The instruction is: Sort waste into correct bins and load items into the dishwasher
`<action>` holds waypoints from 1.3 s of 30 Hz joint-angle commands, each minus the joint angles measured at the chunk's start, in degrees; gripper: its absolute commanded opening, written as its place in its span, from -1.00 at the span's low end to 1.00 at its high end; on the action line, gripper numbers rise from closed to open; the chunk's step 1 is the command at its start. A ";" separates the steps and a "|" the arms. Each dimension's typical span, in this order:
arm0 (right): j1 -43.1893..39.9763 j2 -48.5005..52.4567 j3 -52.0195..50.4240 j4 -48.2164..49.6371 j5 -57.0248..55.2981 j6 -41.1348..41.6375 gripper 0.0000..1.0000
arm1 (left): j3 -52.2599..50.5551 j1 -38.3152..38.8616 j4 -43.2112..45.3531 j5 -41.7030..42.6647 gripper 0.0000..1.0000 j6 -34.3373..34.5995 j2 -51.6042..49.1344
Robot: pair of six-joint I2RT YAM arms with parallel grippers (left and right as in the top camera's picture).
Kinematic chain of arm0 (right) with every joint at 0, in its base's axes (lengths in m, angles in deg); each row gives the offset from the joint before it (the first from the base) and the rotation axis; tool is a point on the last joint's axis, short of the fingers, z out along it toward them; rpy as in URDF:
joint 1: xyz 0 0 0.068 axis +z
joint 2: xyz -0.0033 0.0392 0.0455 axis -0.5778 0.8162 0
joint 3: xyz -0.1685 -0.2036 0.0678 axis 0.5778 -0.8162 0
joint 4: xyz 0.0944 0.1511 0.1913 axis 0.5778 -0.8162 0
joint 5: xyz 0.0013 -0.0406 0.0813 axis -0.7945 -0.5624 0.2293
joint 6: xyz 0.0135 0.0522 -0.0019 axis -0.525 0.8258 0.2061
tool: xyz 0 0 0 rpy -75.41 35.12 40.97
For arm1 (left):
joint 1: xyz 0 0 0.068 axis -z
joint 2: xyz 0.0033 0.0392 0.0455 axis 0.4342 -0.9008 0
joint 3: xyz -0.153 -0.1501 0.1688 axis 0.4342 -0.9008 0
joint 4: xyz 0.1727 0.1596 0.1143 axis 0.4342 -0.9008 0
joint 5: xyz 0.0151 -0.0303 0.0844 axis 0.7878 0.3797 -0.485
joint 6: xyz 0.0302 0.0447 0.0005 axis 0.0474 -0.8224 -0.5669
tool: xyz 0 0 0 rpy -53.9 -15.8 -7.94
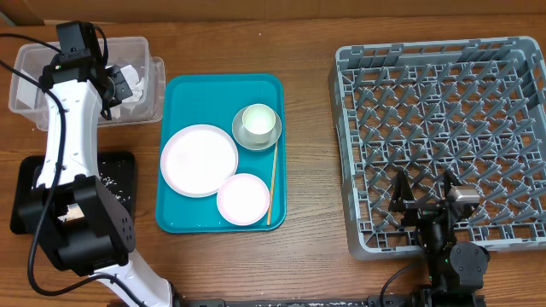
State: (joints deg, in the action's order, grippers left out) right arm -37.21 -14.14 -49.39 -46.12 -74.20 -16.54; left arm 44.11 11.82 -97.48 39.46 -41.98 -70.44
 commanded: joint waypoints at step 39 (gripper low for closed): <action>-0.35 -0.50 -0.59 0.33 -0.55 -0.35 1.00 | 0.61 -6.71 5.01 1.88 -0.92 -1.84 -3.91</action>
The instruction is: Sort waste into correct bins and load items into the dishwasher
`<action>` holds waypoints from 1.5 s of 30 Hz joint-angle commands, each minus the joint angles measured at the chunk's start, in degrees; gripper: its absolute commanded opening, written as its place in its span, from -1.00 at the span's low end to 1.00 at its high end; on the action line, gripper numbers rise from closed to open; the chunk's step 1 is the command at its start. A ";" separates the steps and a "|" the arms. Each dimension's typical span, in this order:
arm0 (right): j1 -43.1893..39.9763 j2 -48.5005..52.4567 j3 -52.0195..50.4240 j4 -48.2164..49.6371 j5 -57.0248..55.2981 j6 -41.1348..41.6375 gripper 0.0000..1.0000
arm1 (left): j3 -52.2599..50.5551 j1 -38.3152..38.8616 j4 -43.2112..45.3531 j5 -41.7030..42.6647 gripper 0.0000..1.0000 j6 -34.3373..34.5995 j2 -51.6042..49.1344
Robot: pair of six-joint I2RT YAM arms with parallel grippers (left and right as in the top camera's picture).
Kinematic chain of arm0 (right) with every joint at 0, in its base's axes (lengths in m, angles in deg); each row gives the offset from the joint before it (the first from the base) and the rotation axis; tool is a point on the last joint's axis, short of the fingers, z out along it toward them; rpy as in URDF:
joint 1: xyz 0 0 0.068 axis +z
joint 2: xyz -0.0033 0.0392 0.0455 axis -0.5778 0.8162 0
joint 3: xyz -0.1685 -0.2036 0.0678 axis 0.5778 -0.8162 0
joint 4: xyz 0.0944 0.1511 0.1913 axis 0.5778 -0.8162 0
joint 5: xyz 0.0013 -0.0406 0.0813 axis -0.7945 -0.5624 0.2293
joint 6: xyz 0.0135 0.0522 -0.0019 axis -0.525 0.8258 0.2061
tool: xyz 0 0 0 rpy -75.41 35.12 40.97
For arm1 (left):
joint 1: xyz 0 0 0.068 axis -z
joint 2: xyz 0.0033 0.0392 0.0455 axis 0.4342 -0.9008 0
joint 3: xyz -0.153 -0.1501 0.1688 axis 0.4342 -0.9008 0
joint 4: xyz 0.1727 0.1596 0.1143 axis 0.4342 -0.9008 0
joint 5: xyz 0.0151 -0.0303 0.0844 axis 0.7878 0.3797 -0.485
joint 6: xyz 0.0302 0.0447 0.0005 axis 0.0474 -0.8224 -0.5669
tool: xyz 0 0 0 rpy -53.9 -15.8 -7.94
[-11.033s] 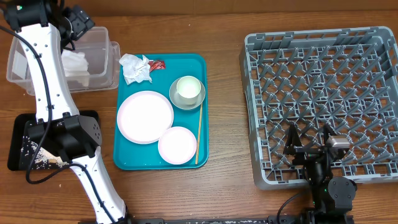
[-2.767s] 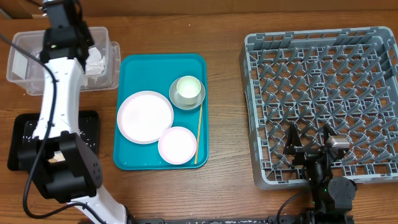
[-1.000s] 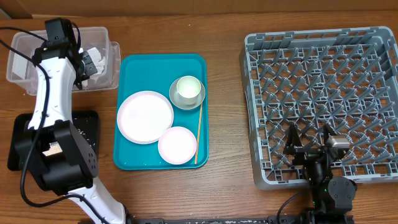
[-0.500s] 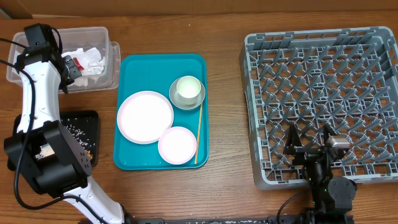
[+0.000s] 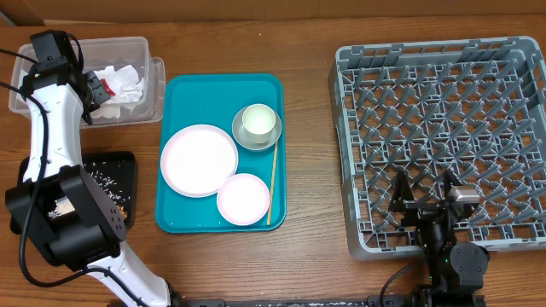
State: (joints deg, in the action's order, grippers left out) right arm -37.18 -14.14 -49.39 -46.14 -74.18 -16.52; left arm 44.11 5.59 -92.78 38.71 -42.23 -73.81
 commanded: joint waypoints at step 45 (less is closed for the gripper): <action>-0.37 -0.50 -0.59 0.35 -0.57 -0.37 1.00 | 1.38 -0.42 2.16 10.84 -0.48 2.58 8.96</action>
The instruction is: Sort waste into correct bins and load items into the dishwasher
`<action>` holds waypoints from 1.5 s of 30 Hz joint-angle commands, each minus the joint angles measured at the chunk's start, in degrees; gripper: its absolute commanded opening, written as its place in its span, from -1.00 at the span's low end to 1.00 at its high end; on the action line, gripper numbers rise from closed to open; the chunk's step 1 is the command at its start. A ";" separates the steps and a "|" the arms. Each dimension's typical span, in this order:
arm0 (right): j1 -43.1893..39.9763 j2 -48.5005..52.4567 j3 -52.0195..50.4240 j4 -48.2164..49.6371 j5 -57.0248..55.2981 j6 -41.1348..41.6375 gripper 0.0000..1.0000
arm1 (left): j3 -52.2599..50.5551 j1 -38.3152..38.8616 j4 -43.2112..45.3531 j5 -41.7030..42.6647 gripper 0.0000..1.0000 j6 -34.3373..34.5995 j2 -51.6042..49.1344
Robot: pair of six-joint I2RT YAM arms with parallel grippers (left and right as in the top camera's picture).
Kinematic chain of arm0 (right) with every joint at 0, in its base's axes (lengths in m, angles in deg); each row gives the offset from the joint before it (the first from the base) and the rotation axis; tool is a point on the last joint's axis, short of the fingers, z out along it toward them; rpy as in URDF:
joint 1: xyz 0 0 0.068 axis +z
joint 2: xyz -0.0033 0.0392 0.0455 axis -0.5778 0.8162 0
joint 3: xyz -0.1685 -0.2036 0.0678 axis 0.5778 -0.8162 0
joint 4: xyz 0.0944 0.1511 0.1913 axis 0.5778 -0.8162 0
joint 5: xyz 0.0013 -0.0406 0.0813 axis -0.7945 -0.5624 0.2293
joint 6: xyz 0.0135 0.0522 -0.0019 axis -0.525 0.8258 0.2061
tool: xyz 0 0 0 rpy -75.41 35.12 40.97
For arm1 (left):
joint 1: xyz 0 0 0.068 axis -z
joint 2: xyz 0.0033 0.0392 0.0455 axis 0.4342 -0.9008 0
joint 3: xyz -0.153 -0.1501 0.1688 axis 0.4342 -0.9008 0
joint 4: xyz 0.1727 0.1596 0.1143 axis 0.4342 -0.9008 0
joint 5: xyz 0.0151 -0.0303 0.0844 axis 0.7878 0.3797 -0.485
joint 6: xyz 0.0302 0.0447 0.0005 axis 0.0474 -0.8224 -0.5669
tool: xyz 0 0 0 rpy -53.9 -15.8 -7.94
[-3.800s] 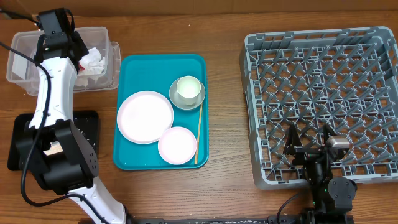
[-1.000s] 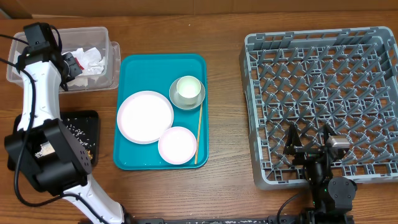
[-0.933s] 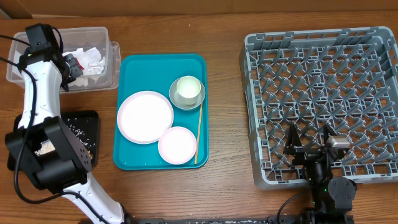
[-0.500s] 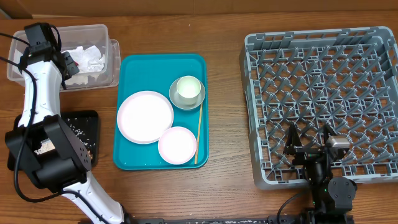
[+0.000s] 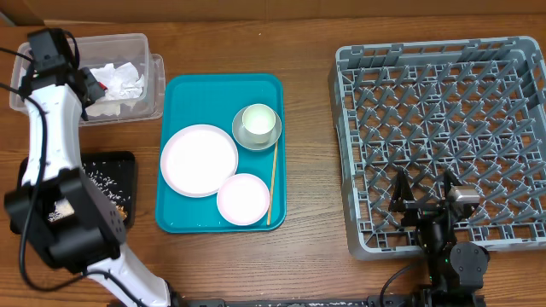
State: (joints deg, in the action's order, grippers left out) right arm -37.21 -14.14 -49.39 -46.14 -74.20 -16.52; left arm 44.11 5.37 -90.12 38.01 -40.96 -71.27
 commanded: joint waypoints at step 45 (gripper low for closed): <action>-0.35 -0.50 -0.59 0.35 -0.55 -0.37 1.00 | 1.38 13.46 -27.76 3.58 1.00 13.09 11.08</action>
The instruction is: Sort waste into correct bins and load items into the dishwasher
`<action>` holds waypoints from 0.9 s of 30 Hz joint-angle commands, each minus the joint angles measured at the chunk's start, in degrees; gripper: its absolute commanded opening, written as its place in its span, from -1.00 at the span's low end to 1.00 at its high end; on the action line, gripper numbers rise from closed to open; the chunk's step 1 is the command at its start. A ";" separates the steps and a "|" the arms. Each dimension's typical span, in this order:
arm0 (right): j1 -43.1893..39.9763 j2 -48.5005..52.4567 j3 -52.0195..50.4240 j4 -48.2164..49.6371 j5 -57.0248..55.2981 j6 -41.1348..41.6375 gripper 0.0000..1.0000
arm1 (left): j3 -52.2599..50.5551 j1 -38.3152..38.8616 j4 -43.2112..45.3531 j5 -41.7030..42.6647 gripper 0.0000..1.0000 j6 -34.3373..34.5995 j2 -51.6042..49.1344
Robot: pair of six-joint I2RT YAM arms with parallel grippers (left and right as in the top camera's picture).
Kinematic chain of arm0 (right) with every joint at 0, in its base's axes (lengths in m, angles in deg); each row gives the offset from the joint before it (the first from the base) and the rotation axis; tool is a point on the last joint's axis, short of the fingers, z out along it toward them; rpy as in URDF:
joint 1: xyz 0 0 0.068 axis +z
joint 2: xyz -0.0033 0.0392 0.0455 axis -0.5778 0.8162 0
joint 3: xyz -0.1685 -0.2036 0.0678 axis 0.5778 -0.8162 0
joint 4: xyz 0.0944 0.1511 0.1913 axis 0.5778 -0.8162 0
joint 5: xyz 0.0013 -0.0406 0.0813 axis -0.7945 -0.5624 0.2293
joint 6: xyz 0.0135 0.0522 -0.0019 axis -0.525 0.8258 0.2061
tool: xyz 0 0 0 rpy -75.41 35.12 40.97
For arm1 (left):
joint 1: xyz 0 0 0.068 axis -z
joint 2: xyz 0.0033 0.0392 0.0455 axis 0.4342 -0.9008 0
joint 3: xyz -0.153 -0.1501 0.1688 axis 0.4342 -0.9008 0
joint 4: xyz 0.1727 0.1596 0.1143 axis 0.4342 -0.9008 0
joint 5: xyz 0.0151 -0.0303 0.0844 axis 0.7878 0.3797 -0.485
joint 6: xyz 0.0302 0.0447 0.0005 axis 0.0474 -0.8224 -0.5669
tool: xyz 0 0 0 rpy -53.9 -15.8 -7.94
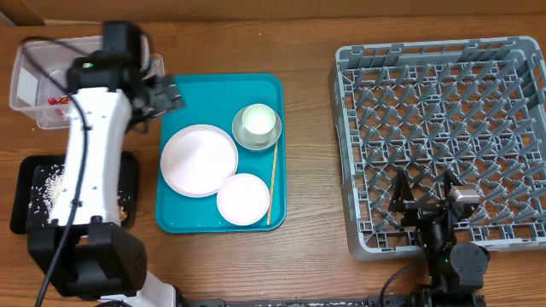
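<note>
A teal tray [213, 94] holds a large white plate [199, 159], a small white plate [243, 198], a pale cup on a saucer [258, 124] and a wooden chopstick [273, 183]. My left gripper [167, 94] hangs over the tray's upper left edge, pointing right, open and empty. The left arm hides most of the clear bin [30, 72]. At the front edge of the grey dish rack [444, 111], my right gripper [422, 183] rests open with nothing in it.
A black bin [30, 196] with white crumbs lies at the left, partly under the left arm. A small red item [58, 100] shows inside the clear bin. Bare wooden table lies between tray and rack.
My left gripper has moved right from over the clear bin to the tray's upper left edge. The right arm and the tray's dishes have not moved.
First my left gripper was at the clear bin with crumpled white paper at its fingers. At the two later moments it stood at the bin's left side, with the paper lying in the bin. Now it is over the tray, empty.
</note>
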State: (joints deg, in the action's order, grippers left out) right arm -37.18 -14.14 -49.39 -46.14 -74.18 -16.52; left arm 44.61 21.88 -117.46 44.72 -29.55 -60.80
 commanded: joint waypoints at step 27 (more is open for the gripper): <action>-0.33 -0.50 -0.59 22.32 45.29 50.27 1.00 | 0.87 -13.75 2.40 -3.04 1.00 1.64 0.59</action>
State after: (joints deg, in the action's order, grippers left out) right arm -37.29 -14.03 -49.39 -27.01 -39.49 15.98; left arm 44.61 8.02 -115.25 42.43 -28.65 -60.80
